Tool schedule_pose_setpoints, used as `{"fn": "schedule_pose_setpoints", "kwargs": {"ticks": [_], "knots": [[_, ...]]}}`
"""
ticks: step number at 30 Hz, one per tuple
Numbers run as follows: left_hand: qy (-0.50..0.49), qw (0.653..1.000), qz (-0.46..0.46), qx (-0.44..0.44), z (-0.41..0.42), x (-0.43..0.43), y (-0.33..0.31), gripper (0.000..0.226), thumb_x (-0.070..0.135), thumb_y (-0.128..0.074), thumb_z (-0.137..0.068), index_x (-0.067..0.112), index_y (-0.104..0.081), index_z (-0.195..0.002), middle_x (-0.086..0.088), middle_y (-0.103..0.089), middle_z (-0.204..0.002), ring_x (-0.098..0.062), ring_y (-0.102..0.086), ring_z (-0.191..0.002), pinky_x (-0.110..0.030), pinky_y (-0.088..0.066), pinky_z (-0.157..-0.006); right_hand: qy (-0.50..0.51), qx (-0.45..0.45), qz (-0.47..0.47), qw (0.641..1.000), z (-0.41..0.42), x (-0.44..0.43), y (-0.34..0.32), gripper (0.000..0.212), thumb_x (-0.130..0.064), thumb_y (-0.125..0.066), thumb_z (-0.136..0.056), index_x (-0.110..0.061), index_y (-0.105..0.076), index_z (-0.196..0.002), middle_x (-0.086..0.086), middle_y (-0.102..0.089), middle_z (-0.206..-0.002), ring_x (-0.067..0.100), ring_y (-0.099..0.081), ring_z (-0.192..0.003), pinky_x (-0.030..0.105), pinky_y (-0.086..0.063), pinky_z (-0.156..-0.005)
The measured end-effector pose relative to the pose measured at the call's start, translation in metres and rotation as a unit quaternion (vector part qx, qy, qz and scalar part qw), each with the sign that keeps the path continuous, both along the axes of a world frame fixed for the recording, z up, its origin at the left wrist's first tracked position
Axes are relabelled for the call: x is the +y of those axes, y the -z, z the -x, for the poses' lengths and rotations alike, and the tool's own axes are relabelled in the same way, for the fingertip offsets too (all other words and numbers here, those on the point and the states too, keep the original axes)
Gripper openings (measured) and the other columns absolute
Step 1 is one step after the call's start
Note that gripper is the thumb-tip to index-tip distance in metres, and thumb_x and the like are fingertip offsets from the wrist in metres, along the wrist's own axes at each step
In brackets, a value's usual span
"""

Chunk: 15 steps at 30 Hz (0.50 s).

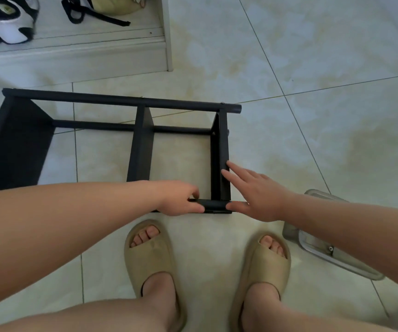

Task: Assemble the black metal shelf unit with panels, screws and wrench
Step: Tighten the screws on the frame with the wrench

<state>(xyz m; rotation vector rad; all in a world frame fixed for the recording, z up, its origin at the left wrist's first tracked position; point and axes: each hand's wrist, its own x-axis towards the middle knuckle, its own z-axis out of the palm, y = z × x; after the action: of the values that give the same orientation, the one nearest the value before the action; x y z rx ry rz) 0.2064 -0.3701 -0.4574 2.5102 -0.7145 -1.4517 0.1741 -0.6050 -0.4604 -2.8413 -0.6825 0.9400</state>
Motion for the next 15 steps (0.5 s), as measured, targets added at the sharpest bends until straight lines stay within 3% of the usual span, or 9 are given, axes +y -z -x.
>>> {"fn": "schedule_pose_setpoints", "kwargs": {"ticks": [2, 4, 8, 15], "knots": [[0.033, 0.999, -0.029, -0.022, 0.01, 0.002, 0.003, 0.038, 0.05, -0.052, -0.098, 0.021, -0.052, -0.122, 0.007, -0.058, -0.095, -0.013, -0.055, -0.081, -0.027, -0.039, -0.063, -0.011, 0.01, 0.009, 1.0, 0.01, -0.002, 0.003, 0.093, -0.06, -0.05, -0.098, -0.025, 0.007, -0.162, -0.002, 0.025, -0.166, 0.023, -0.008, -0.155, 0.037, -0.02, -0.122], [0.046, 0.996, -0.056, -0.053, 0.013, 0.003, 0.004, 0.027, 0.045, -0.053, -0.099, 0.022, -0.051, -0.114, 0.007, -0.051, -0.085, -0.011, -0.05, -0.072, -0.027, -0.036, -0.056, -0.035, -0.006, 0.03, 0.999, 0.013, -0.003, 0.007, 0.097, -0.056, -0.056, -0.097, -0.023, 0.01, -0.161, 0.001, 0.028, -0.165, 0.024, -0.008, -0.155, 0.038, -0.02, -0.122], [0.047, 0.994, -0.07, -0.074, 0.011, 0.0, 0.005, 0.023, 0.043, -0.05, -0.101, 0.023, -0.05, -0.112, 0.007, -0.049, -0.083, -0.014, -0.05, -0.074, -0.03, -0.037, -0.058, -0.061, -0.043, 0.056, 0.996, 0.01, -0.003, 0.01, 0.097, -0.052, -0.056, -0.098, -0.02, 0.012, -0.161, 0.005, 0.025, -0.166, 0.022, -0.003, -0.156, 0.041, -0.017, -0.125], [-0.006, 0.988, -0.024, -0.149, 0.0, -0.013, 0.016, 0.022, 0.043, -0.044, -0.103, 0.022, -0.05, -0.109, 0.005, -0.051, -0.083, -0.019, -0.055, -0.078, -0.033, -0.042, -0.061, -0.014, -0.099, 0.046, 0.994, -0.005, -0.021, 0.019, 0.081, -0.039, -0.049, -0.104, -0.021, 0.005, -0.162, -0.001, 0.011, -0.17, 0.022, -0.008, -0.156, 0.043, -0.028, -0.119]]}}
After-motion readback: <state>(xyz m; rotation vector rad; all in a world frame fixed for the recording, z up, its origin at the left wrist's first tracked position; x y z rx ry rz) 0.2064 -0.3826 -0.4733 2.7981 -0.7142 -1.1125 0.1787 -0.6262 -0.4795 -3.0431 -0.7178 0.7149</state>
